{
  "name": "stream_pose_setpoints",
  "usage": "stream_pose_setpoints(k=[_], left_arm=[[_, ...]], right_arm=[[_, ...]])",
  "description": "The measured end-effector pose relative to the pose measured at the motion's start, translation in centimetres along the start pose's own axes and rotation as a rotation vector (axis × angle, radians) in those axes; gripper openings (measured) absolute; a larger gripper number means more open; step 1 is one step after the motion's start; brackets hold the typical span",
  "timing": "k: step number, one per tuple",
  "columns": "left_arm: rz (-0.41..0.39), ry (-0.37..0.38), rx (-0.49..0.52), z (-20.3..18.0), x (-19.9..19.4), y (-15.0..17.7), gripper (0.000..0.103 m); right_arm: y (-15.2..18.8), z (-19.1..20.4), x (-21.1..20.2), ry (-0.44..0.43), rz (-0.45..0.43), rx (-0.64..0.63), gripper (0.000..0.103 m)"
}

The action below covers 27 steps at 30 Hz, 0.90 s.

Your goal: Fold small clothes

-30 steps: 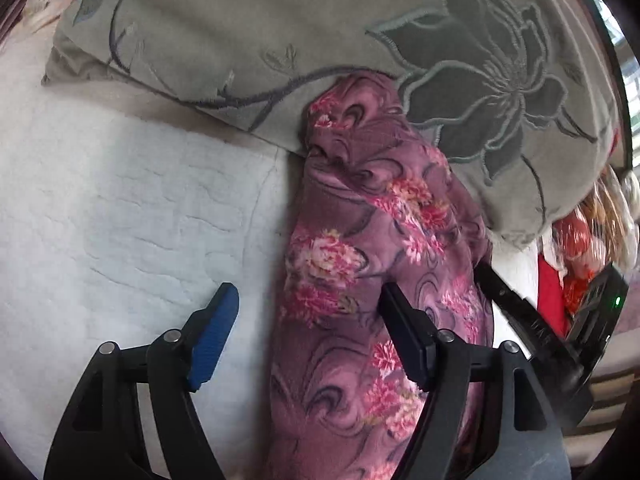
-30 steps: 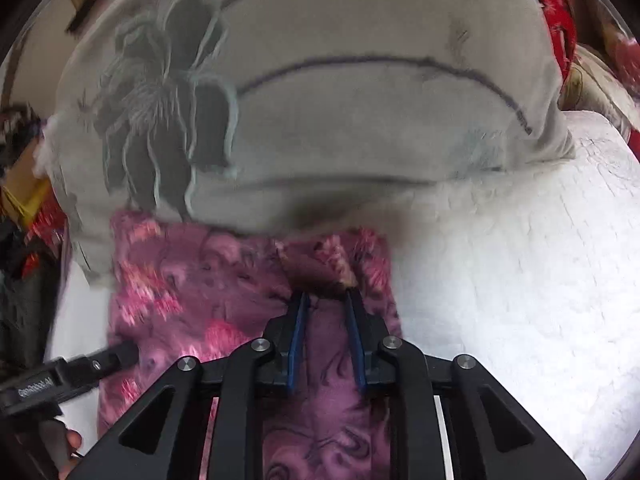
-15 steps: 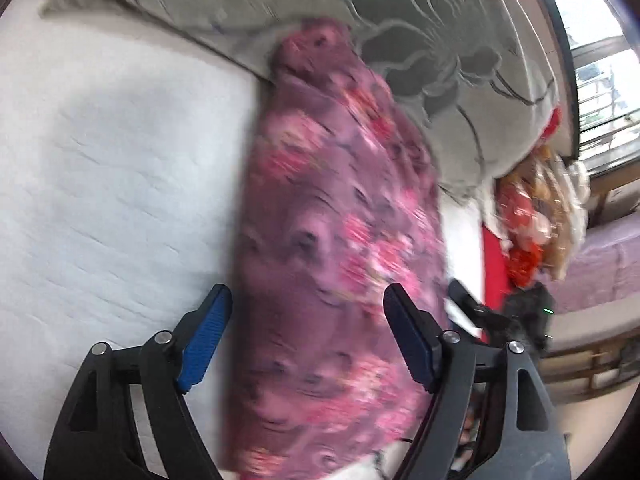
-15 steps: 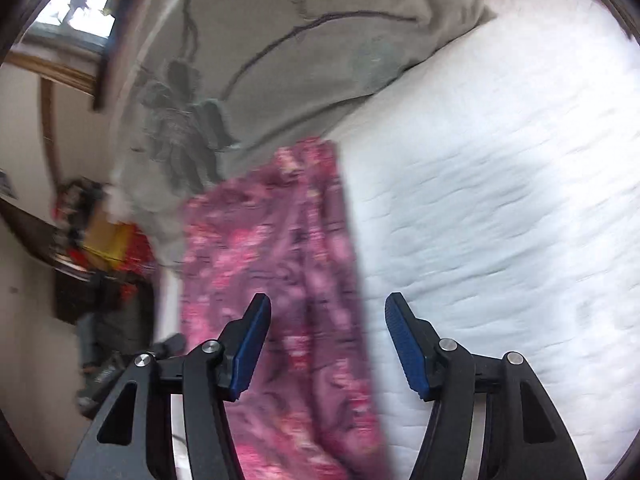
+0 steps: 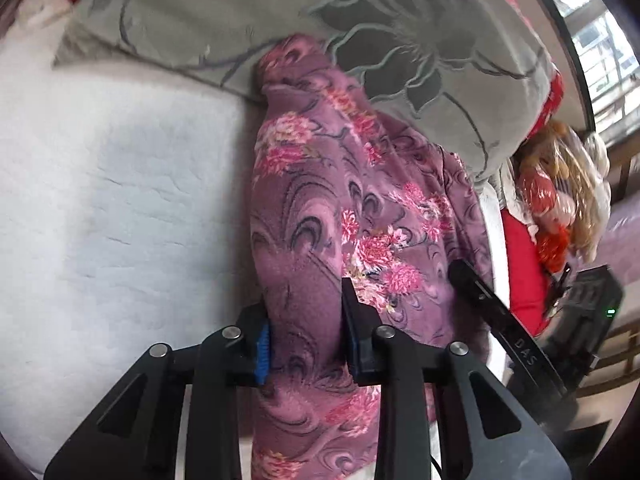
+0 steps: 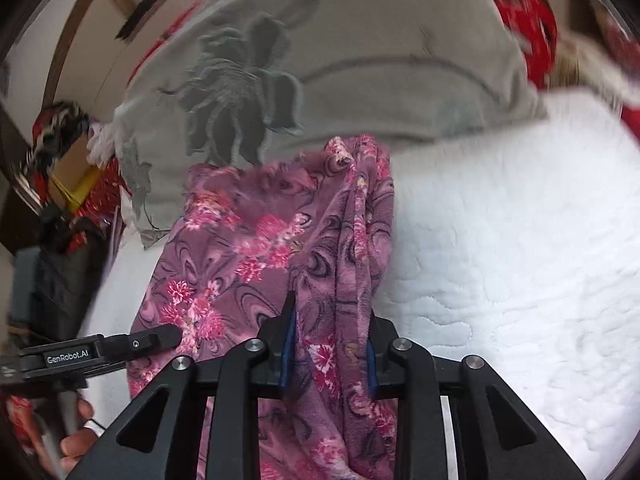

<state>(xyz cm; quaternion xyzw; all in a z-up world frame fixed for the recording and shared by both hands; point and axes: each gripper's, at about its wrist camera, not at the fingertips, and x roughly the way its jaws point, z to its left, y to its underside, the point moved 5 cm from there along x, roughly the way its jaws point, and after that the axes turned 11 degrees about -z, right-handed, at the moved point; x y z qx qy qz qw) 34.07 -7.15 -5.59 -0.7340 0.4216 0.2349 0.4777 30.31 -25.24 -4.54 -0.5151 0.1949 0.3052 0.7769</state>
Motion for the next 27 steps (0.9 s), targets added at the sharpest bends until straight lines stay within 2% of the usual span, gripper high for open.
stream_pose_setpoints(k=[6, 12, 17, 24, 27], left_arm=[[-0.077, -0.053, 0.063, -0.1, -4.6, 0.4, 0.026], [-0.114, -0.111, 0.086, 0.9, -8.8, 1.7, 0.026], [-0.109, -0.149, 0.072, 3.9, -10.9, 2.9, 0.026], [-0.05, -0.177, 0.019, 8.3, -9.6, 5.2, 0.027], [-0.01, -0.186, -0.005, 10.1, -8.3, 6.5, 0.037]], right_arm=[[0.1, 3.5, -4.6, -0.006, -0.077, -0.063, 0.026], [2.0, 7.0, -5.9, -0.039, -0.088, -0.032, 0.026], [4.4, 9.8, -5.8, -0.064, -0.064, -0.031, 0.026], [7.8, 11.5, -3.0, -0.07, 0.025, -0.016, 0.026], [10.0, 10.8, -1.2, -0.021, 0.1, -0.039, 0.028]])
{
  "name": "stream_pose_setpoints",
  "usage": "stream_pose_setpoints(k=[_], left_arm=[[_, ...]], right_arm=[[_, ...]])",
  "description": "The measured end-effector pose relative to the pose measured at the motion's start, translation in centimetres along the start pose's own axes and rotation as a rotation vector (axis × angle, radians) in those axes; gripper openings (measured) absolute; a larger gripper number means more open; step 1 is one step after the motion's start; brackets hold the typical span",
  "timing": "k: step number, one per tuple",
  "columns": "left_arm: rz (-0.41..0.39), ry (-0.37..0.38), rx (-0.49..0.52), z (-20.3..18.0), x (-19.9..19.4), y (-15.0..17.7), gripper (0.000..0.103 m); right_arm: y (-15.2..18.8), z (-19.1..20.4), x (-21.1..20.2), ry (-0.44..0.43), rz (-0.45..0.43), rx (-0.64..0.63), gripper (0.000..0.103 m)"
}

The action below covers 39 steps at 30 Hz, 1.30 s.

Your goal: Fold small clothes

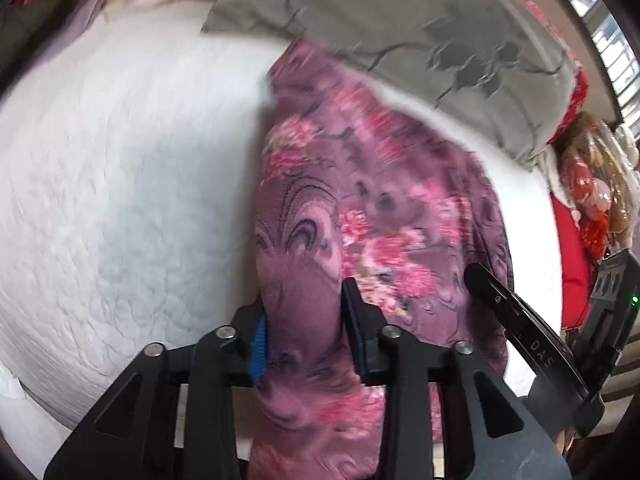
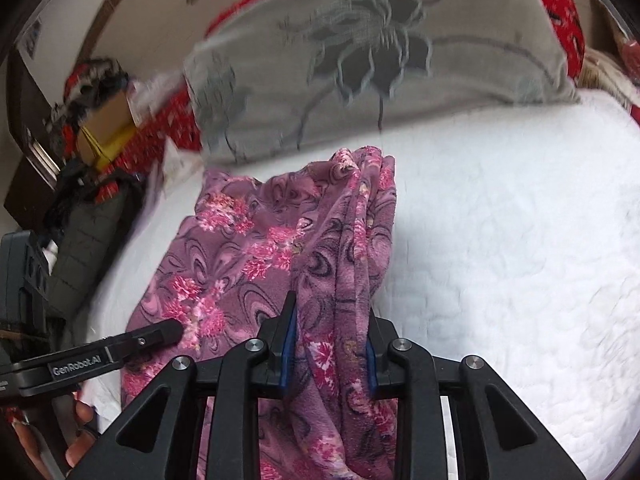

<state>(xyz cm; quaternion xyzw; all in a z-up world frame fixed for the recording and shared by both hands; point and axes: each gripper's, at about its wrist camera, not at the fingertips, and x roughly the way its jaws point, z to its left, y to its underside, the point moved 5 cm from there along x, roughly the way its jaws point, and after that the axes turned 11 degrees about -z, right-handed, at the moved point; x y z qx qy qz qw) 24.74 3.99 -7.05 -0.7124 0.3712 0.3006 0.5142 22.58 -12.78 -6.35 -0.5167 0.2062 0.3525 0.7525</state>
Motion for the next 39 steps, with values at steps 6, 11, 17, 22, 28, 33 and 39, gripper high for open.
stream_pose_setpoints(k=[6, 11, 17, 22, 28, 33, 39], left_arm=[[-0.112, 0.029, 0.087, 0.6, -2.5, -1.4, 0.042], [-0.185, 0.003, 0.197, -2.1, -1.6, -5.2, 0.042], [-0.111, -0.077, 0.217, -2.3, 4.6, -7.0, 0.047], [-0.079, -0.063, 0.152, -1.1, 6.2, -7.8, 0.06], [-0.134, -0.025, 0.143, 1.2, 0.1, -6.4, 0.058], [-0.065, -0.048, 0.162, 2.8, 0.3, -0.7, 0.062], [-0.103, -0.052, 0.184, 2.7, -4.1, 0.6, 0.061]], right_arm=[[-0.8, -3.1, -1.1, 0.023, -0.004, 0.082, 0.046], [-5.1, -2.9, -1.8, -0.007, -0.127, 0.066, 0.045], [-5.8, 0.2, 2.9, -0.031, -0.068, -0.079, 0.023], [-5.5, -1.6, 7.1, 0.065, 0.001, -0.076, 0.019], [-5.4, 0.1, 2.2, 0.003, -0.026, -0.182, 0.028], [0.4, 0.3, 1.4, -0.014, 0.077, -0.231, 0.029], [1.4, 2.3, -1.5, 0.004, 0.049, -0.278, 0.033]])
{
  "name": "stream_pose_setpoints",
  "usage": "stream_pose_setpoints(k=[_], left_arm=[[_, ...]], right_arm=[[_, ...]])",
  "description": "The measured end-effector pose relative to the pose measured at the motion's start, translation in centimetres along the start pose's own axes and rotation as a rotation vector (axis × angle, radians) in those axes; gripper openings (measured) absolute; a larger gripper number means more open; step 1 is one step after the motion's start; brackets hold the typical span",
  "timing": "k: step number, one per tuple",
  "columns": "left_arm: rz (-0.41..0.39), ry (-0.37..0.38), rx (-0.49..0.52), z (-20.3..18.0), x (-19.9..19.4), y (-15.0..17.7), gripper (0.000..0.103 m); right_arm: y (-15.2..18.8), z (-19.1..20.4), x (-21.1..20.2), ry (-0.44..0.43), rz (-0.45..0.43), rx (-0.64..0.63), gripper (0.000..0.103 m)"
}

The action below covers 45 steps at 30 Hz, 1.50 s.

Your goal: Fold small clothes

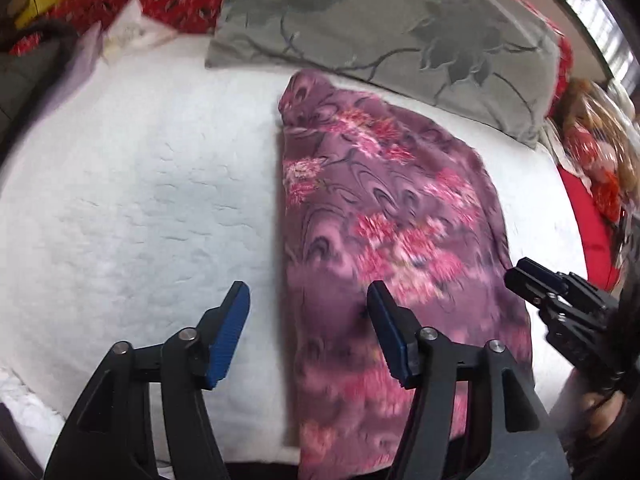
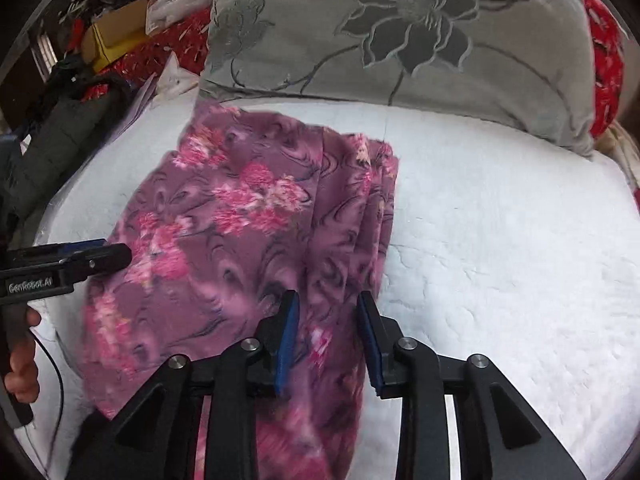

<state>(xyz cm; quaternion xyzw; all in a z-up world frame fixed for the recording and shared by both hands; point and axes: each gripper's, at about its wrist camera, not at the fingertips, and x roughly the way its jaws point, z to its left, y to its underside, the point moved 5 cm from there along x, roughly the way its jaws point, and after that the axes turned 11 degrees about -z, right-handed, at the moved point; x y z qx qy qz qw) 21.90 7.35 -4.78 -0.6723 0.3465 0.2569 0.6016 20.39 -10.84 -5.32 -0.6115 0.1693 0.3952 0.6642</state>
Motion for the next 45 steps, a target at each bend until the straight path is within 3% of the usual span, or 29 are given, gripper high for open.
stream_pose_setpoints(k=[2, 5, 8, 11, 13, 15, 18, 21, 23, 25, 29, 36, 45], left_arm=[[0.026, -0.006, 0.009, -0.1, 0.0, 1.7, 0.067], [0.06, -0.024, 0.0, 0.2, 0.9, 3.4, 0.071], [0.076, 0.009, -0.051, 0.5, -0.6, 3.4, 0.07], [0.065, -0.024, 0.016, 0.6, -1.3, 4.7, 0.071], [0.118, -0.056, 0.063, 0.4, -0.3, 6.4, 0.071], [0.151, -0.06, 0.055, 0.4, -0.1, 7.5, 0.071], [0.116, -0.064, 0.069, 0.7, -1.7, 8.0, 0.071], [0.072, -0.109, 0.12, 1.0, -3.2, 8.5, 0.071], [0.047, -0.138, 0.144, 1.3, -4.2, 8.9, 0.071], [0.04, -0.168, 0.161, 1.6, -5.1, 10.1, 0.071], [0.043, -0.22, 0.158, 2.9, -5.8, 11.9, 0.071], [-0.026, -0.3, 0.201, 2.0, -7.4, 12.4, 0.071], [-0.077, -0.256, 0.221, -0.4, -8.6, 11.8, 0.071]], right_arm=[[0.9, 0.4, -1.0, -0.019, -0.01, -0.003, 0.035], [4.2, 0.0, 0.0, 0.035, 0.073, -0.039, 0.037], [4.6, -0.2, -1.6, 0.066, 0.039, -0.021, 0.04], [5.5, -0.2, -3.2, 0.071, 0.015, -0.042, 0.044], [7.1, -1.3, -2.6, 0.107, 0.07, -0.052, 0.046], [8.7, -2.1, -2.2, 0.137, 0.097, -0.041, 0.055], [8.6, -2.2, -3.7, 0.177, 0.073, 0.008, 0.063], [8.8, -1.5, -5.4, 0.234, 0.065, -0.03, 0.069], [9.2, -0.9, -6.4, 0.273, 0.057, -0.053, 0.083], [9.5, -0.4, -7.7, 0.281, 0.044, -0.048, 0.088], [10.0, 0.6, -9.0, 0.276, 0.007, -0.062, 0.091], [10.1, 2.1, -10.4, 0.334, -0.052, -0.147, 0.097], [9.5, 2.4, -11.8, 0.317, -0.098, -0.093, 0.098]])
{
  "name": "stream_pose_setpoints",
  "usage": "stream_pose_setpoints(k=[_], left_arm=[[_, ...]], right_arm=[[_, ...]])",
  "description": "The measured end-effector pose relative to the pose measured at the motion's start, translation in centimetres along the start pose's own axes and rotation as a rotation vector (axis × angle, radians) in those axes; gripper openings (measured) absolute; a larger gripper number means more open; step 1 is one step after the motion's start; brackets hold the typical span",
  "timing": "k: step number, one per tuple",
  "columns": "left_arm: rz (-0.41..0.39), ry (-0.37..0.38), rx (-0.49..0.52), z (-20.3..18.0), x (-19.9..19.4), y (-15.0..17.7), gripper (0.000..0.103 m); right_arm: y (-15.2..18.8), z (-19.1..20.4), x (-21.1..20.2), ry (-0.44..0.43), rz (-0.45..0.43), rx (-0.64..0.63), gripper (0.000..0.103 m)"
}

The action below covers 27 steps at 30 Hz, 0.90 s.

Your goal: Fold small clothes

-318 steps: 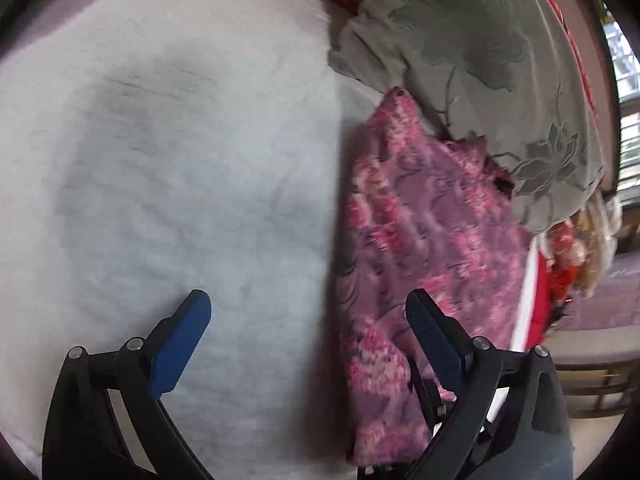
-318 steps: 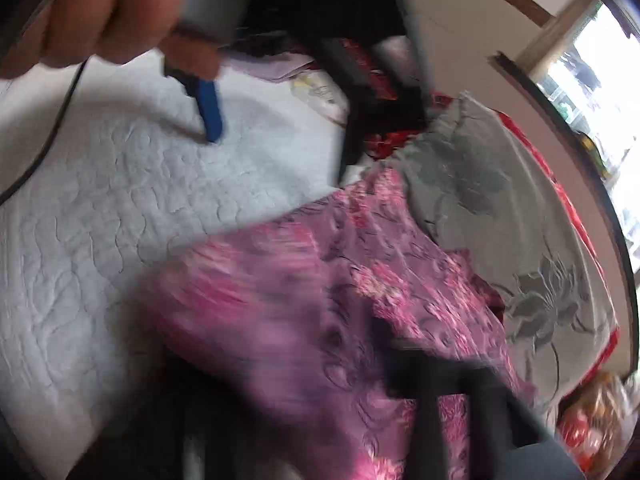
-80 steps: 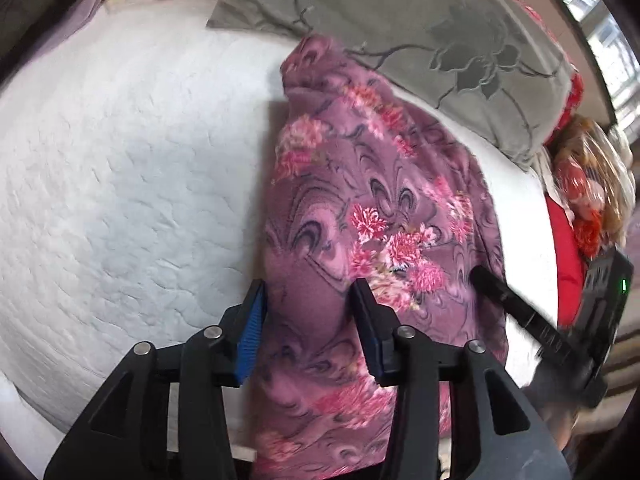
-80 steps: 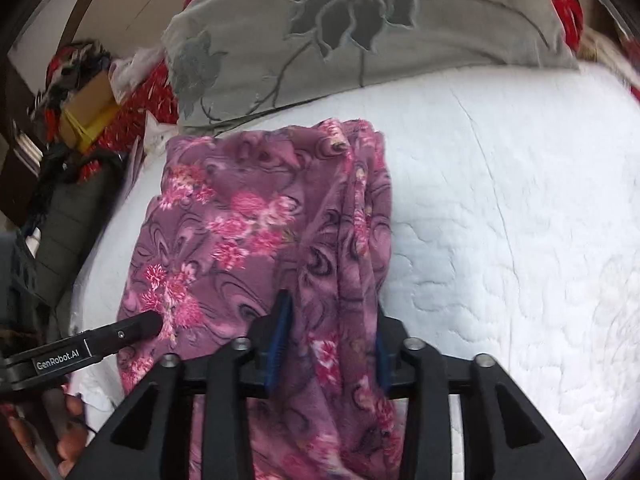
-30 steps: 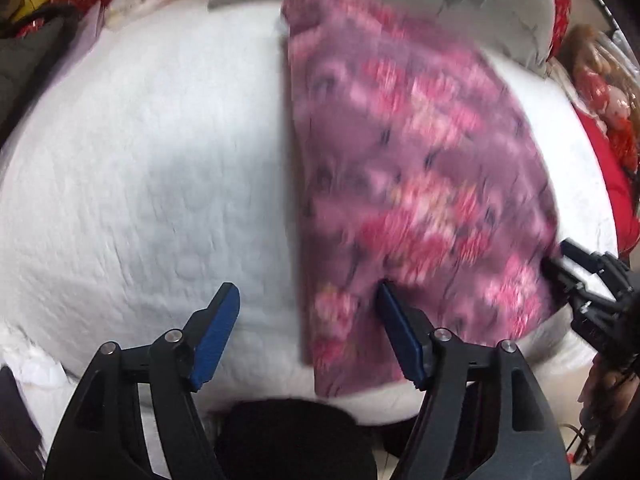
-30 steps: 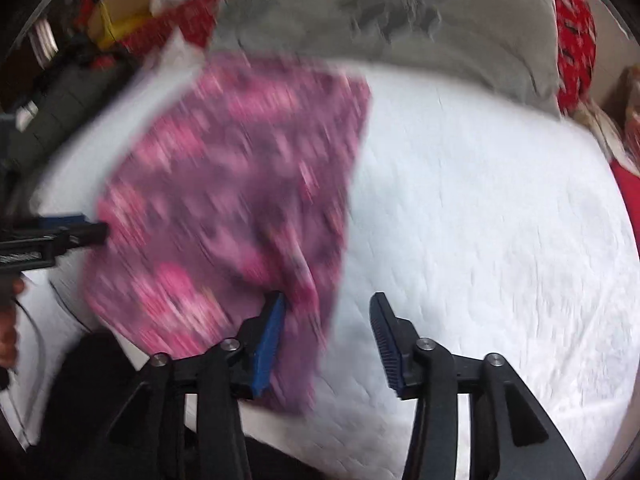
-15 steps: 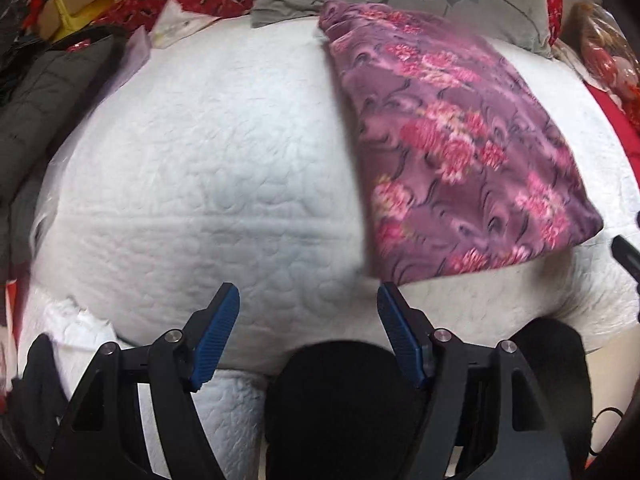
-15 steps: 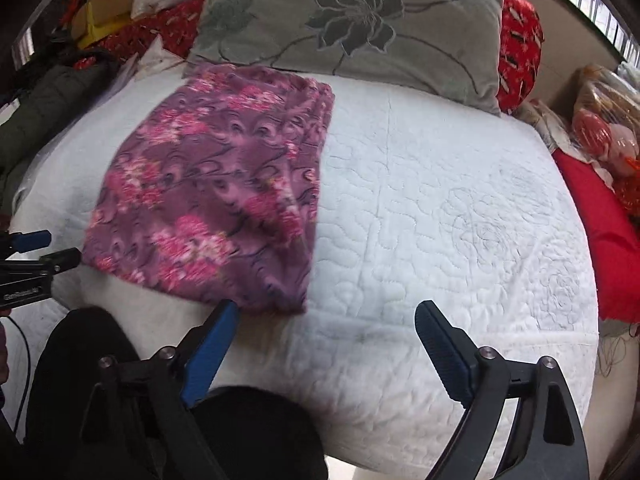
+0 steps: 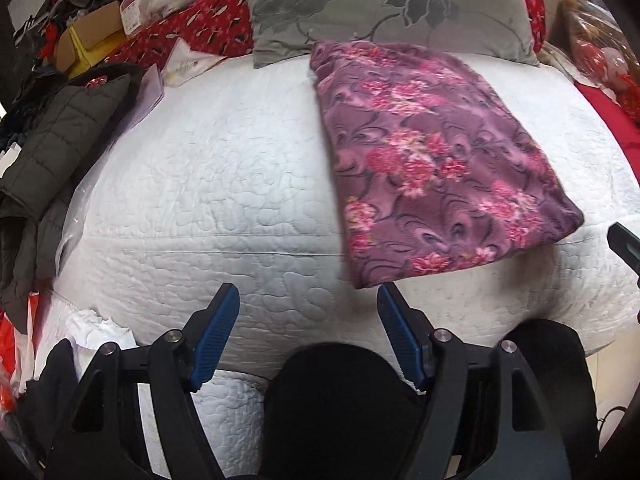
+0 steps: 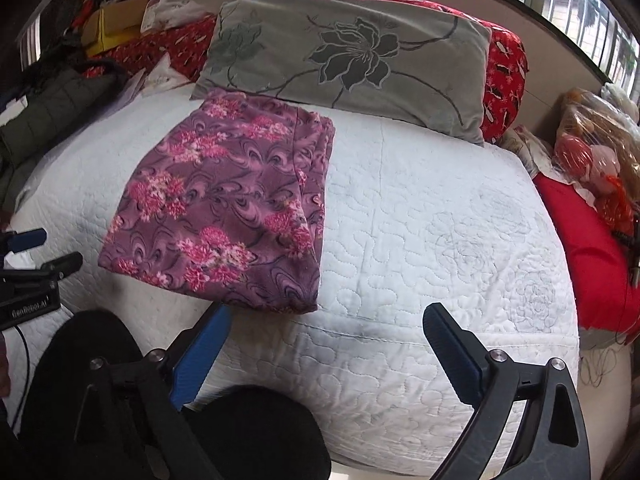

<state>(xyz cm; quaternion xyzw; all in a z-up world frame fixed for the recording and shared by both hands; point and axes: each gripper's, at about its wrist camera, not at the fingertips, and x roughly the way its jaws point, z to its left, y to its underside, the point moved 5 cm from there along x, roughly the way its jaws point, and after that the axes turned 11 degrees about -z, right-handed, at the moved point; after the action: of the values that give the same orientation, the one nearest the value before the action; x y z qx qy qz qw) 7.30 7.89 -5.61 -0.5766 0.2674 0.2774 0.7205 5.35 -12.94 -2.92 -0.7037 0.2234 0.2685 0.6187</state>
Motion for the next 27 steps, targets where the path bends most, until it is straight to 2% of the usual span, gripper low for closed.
stream_pose_setpoints(k=[10, 27], left_arm=[[-0.041, 0.03, -0.014, -1.6, -1.7, -0.3, 0.071], [-0.079, 0.072, -0.027, -1.9, -3.1, -0.5, 0.071]], right_arm=[[0.1, -0.8, -0.9, 0.023, -0.012, 0.017, 0.098], [0.6, -1.6, -1.6, 0.058, -0.024, 0.013, 0.098]])
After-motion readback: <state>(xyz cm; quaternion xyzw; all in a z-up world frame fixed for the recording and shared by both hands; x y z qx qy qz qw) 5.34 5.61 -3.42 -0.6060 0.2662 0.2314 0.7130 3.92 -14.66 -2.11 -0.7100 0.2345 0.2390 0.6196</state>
